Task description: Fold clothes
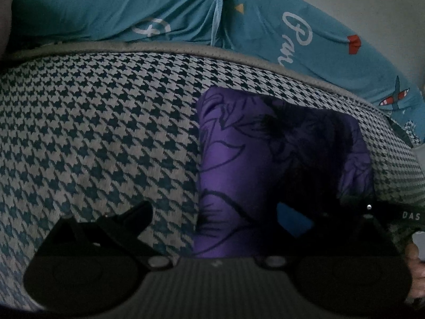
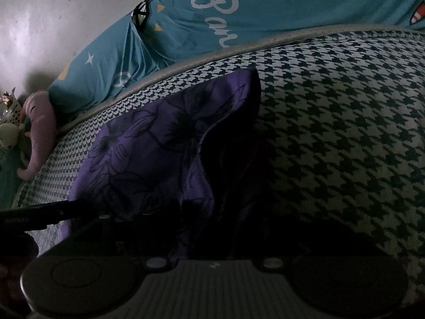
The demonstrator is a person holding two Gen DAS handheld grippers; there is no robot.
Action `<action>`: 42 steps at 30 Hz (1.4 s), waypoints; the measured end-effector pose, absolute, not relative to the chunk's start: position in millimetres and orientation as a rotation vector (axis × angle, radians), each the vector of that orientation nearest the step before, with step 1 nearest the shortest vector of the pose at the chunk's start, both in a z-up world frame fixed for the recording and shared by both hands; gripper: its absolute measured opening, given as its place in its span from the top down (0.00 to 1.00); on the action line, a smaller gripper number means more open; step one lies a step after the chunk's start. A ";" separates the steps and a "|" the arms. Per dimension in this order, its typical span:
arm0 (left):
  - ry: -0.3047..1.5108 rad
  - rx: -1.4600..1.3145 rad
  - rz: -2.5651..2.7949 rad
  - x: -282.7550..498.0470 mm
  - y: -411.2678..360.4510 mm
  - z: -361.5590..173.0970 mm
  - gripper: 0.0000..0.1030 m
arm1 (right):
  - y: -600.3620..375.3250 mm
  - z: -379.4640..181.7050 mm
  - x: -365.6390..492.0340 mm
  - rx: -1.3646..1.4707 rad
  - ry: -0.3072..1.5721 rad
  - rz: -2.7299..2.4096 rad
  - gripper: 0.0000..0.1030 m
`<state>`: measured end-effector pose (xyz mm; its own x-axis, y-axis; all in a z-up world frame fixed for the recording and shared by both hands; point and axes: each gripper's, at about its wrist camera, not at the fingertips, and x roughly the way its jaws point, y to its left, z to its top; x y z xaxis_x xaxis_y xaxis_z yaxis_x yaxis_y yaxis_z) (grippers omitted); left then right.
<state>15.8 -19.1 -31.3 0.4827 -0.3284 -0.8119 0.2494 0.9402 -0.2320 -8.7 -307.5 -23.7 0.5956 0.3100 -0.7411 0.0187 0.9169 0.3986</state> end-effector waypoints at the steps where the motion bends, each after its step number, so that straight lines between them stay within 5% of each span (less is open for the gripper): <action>1: 1.006 -0.082 -0.352 15.4 -20.1 -31.3 0.00 | -307.4 -24.0 -8.8 0.389 0.923 0.175 0.40; 42: 1.045 0.057 -0.397 17.9 -70.1 -56.1 0.00 | -284.4 -33.3 2.8 0.370 0.921 0.154 0.31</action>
<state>17.9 -70.1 -56.1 0.4373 -0.2924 -0.8505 0.3462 0.9275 -0.1408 2.8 -284.4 -33.3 0.5997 0.2860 -0.7473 0.0272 0.9261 0.3762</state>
